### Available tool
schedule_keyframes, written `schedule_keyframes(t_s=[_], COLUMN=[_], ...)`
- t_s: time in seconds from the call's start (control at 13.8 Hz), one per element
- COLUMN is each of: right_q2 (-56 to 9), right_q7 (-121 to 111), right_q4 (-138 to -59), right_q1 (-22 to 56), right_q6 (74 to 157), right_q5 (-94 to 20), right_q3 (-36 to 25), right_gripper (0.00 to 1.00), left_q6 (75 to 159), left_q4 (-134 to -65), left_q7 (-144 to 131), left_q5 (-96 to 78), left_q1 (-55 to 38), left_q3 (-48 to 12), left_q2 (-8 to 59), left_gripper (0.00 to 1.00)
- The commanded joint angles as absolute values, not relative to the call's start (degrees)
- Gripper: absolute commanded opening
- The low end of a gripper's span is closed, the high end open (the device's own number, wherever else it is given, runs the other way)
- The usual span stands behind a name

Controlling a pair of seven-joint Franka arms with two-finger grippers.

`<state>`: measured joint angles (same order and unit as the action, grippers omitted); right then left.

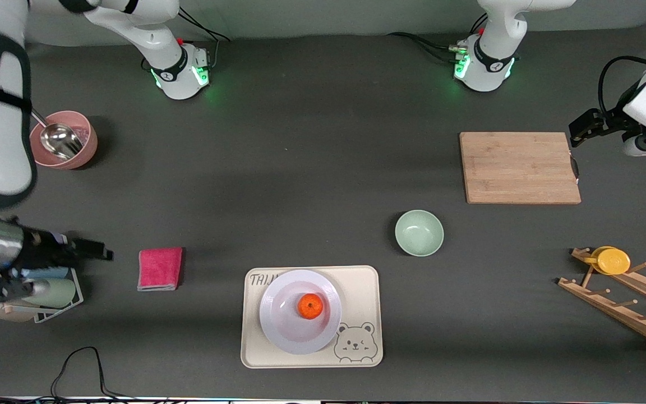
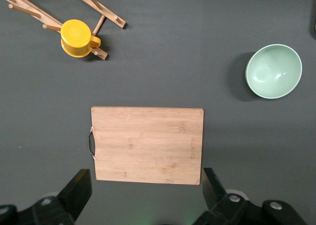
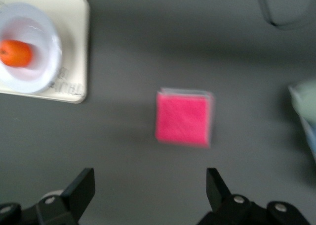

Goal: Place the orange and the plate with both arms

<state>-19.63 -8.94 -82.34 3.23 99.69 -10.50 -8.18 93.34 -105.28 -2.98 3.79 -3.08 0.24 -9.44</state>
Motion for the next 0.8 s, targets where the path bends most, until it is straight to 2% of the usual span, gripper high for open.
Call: schedule_keyframes(t_s=[0.0, 0.14, 0.22, 0.43, 0.72], right_q2=[0.2, 11.5, 13.5, 9.7, 8.9], right_q7=[3.1, 5.4, 6.0, 9.2, 8.5], right_q4=[-102.2, -111.8, -112.2, -105.8, -105.1], right_q1=[4.6, 4.7, 4.4, 4.0, 4.0], right_q6=[101.8, 103.8, 103.5, 96.1, 95.8], right_q5=[-0.4, 0.1, 0.1, -0.5, -1.9], right_q3=[-5.1, -4.0, -1.3, -0.4, -0.6], right_gripper=[1.0, 1.0, 1.0, 1.0, 1.0], left_q6=[90.2, 90.1, 90.1, 90.1, 89.2], left_q4=[-102.7, -101.9, -101.4, -101.1, -100.2], left_q7=[-3.2, -3.3, -3.0, -3.0, -2.9], left_q5=[4.2, 3.9, 3.9, 3.9, 3.6], left_q1=[-2.9, -2.7, -2.6, -2.2, -0.1], left_q3=[-0.4, -0.4, -0.4, -0.3, -0.8], left_q2=[-8.4, -7.8, -7.7, -7.7, -7.1], left_gripper=[1.0, 1.0, 1.0, 1.0, 1.0])
